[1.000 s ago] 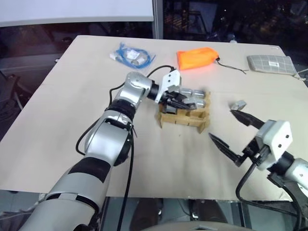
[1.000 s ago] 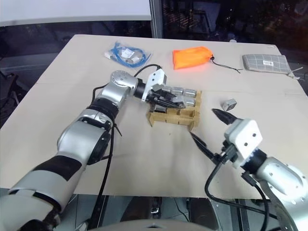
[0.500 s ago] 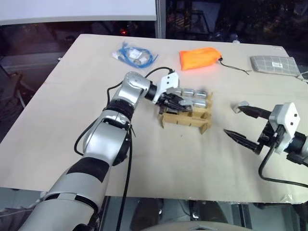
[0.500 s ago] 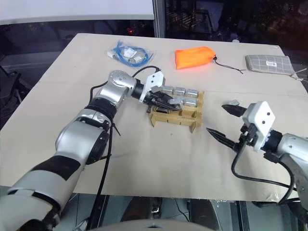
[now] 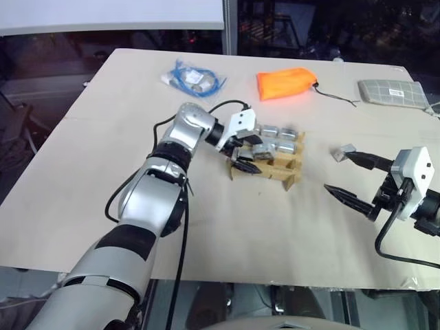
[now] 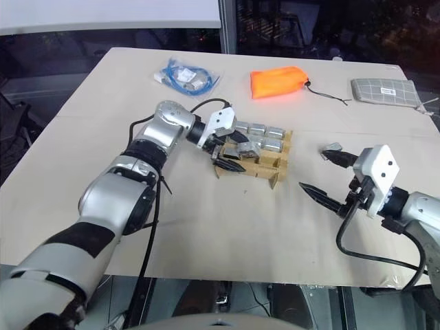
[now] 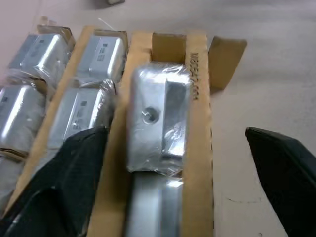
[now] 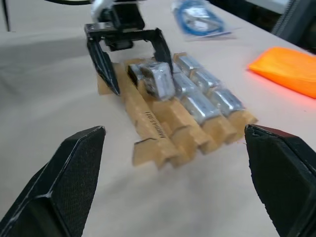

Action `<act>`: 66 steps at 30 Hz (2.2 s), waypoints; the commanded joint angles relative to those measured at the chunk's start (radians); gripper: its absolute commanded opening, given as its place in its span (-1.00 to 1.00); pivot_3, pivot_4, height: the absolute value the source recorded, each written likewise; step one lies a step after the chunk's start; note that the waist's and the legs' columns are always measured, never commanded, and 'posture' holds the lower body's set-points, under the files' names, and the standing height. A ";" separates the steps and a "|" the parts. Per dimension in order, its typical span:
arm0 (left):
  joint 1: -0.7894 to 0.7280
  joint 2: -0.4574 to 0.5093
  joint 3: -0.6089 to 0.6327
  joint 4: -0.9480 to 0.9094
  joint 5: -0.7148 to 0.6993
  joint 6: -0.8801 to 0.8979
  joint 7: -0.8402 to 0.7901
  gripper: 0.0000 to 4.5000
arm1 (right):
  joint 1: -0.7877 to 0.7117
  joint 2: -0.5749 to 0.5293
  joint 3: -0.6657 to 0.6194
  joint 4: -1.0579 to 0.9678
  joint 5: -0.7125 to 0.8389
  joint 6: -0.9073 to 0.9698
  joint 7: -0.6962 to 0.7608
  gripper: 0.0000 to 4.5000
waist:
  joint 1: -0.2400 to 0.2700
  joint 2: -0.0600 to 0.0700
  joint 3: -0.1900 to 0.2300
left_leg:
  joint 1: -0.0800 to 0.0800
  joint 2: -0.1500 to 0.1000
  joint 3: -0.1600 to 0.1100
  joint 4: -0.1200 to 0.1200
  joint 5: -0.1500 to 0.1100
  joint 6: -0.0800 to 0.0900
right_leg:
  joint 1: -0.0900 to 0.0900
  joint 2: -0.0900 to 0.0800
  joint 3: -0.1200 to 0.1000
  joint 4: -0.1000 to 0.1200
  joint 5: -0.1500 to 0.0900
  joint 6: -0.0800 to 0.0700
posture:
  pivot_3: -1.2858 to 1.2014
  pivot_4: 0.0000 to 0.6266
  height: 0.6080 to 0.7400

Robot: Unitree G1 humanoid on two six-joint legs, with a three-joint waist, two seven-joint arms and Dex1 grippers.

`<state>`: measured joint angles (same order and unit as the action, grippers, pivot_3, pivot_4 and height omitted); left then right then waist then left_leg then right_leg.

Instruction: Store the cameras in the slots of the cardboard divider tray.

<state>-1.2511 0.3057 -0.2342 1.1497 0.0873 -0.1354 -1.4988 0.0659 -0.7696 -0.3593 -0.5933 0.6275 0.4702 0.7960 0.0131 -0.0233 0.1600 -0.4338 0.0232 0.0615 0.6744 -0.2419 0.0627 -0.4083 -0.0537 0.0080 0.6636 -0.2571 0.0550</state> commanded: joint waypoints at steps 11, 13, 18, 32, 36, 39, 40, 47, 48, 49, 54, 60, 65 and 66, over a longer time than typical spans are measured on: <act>0.005 0.000 0.026 -0.085 -0.026 -0.018 0.032 0.74 | 0.002 0.012 -0.015 -0.024 -0.018 -0.020 -0.040 1.00 | 0.000 0.000 0.000 | 0.000 0.000 0.000 0.000 0.000 0.000 | 0.000 0.000 0.000 0.000 0.000 0.000 | 0.03 -0.52 1.00; 0.006 0.001 0.019 -0.084 -0.020 -0.019 0.027 0.43 | 0.005 0.010 -0.018 -0.024 -0.020 -0.018 -0.042 1.00 | 0.000 0.000 0.000 | 0.000 0.000 0.000 0.000 0.000 0.000 | 0.000 0.000 0.000 0.000 0.000 0.000 | 0.03 -0.52 1.00; 0.003 -0.002 0.016 -0.078 -0.016 -0.024 0.022 -0.63 | 0.025 0.012 -0.029 -0.036 -0.026 -0.017 -0.046 1.00 | 0.000 0.000 0.000 | 0.000 0.000 0.000 0.000 0.000 0.000 | 0.000 0.000 0.000 0.000 0.000 0.000 | 0.03 -0.52 1.00; -0.060 0.014 -0.032 -0.015 0.049 -0.074 -0.021 -0.67 | 0.056 0.026 -0.023 -0.061 -0.040 -0.026 -0.076 1.00 | 0.000 0.000 0.000 | 0.000 -0.001 0.000 0.000 0.000 0.000 | 0.000 0.000 0.000 0.000 0.000 0.000 | 0.03 -0.52 1.00; -0.111 0.013 -0.039 0.024 0.078 -0.094 -0.001 -0.67 | 0.071 0.031 -0.028 -0.068 -0.043 -0.031 -0.080 1.00 | 0.000 0.000 0.000 | 0.000 -0.001 0.000 0.000 0.000 0.000 | 0.000 0.000 0.001 0.000 0.000 0.000 | 0.03 -0.52 1.00; -0.135 0.014 -0.054 0.050 0.102 -0.115 0.001 -0.67 | 0.079 0.034 -0.028 -0.073 -0.046 -0.034 -0.084 1.00 | -0.002 0.000 0.000 | 0.000 -0.001 0.000 0.000 0.000 0.000 | 0.000 0.000 0.001 0.000 0.000 0.000 | 0.03 -0.52 1.00; -0.139 0.013 -0.058 0.057 0.110 -0.121 0.002 -0.67 | 0.080 0.035 -0.027 -0.074 -0.047 -0.035 -0.086 1.00 | -0.003 0.000 0.000 | 0.000 -0.001 0.001 0.000 0.000 0.000 | 0.000 0.001 0.001 0.000 0.000 0.000 | 0.03 -0.52 1.00; -0.166 -0.003 -0.079 0.097 0.157 -0.153 0.014 -0.67 | 0.100 0.045 -0.030 -0.087 -0.051 -0.038 -0.096 1.00 | -0.003 0.000 0.000 | 0.000 -0.001 0.001 0.000 0.000 0.000 | 0.000 0.001 0.001 0.000 0.000 0.000 | 0.03 -0.52 1.00; -0.168 -0.004 -0.080 0.099 0.161 -0.153 0.014 -0.67 | 0.105 0.047 -0.032 -0.090 -0.051 -0.038 -0.097 1.00 | -0.003 0.000 0.000 | 0.000 -0.001 0.001 0.000 0.000 0.000 | 0.000 0.001 0.001 0.000 0.000 0.000 | 0.03 -0.52 1.00; -0.170 -0.005 -0.080 0.101 0.164 -0.154 0.013 -0.67 | 0.109 0.049 -0.034 -0.093 -0.051 -0.038 -0.099 1.00 | -0.003 0.000 0.000 | 0.000 -0.001 0.001 0.000 0.000 0.000 | 0.000 0.001 0.001 0.000 0.000 0.000 | 0.03 -0.52 1.00; -0.172 -0.010 -0.082 0.105 0.168 -0.148 -0.003 -0.67 | 0.126 0.055 -0.041 -0.104 -0.050 -0.037 -0.104 1.00 | -0.003 0.000 0.000 | 0.001 0.000 0.001 0.000 0.000 0.000 | 0.000 0.001 0.001 0.000 0.000 0.000 | 0.03 -0.52 1.00; -0.168 -0.020 -0.086 0.105 0.173 -0.141 -0.008 -0.67 | 0.133 0.053 -0.045 -0.105 -0.047 -0.039 -0.106 1.00 | -0.003 0.000 0.000 | 0.001 -0.001 0.001 0.000 0.000 0.000 | 0.000 0.001 0.001 0.000 0.000 0.000 | 0.03 -0.52 1.00; -0.161 -0.021 -0.090 0.110 0.182 -0.127 -0.005 -0.67 | 0.130 0.048 -0.046 -0.102 -0.045 -0.037 -0.104 1.00 | -0.002 0.000 0.000 | 0.001 -0.001 0.001 0.000 0.000 0.000 | 0.000 0.001 0.001 0.000 0.000 0.000 | 0.03 -0.52 1.00; -0.160 -0.022 -0.088 0.110 0.181 -0.123 -0.006 -0.67 | 0.131 0.048 -0.047 -0.102 -0.044 -0.037 -0.103 1.00 | -0.003 0.000 0.000 | 0.001 -0.001 0.001 0.000 0.000 0.000 | 0.000 0.001 0.001 0.001 0.000 0.000 | 0.03 -0.52 1.00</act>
<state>-1.3946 0.2821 -0.3158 1.2486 0.2511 -0.2700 -1.4986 0.1969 -0.7186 -0.3672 -0.6579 0.5716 0.4530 0.6924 0.0106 -0.0231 0.1598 -0.4330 0.0227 0.0623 0.6749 -0.2419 0.0628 -0.4083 -0.0528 0.0094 0.6642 -0.2570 0.0553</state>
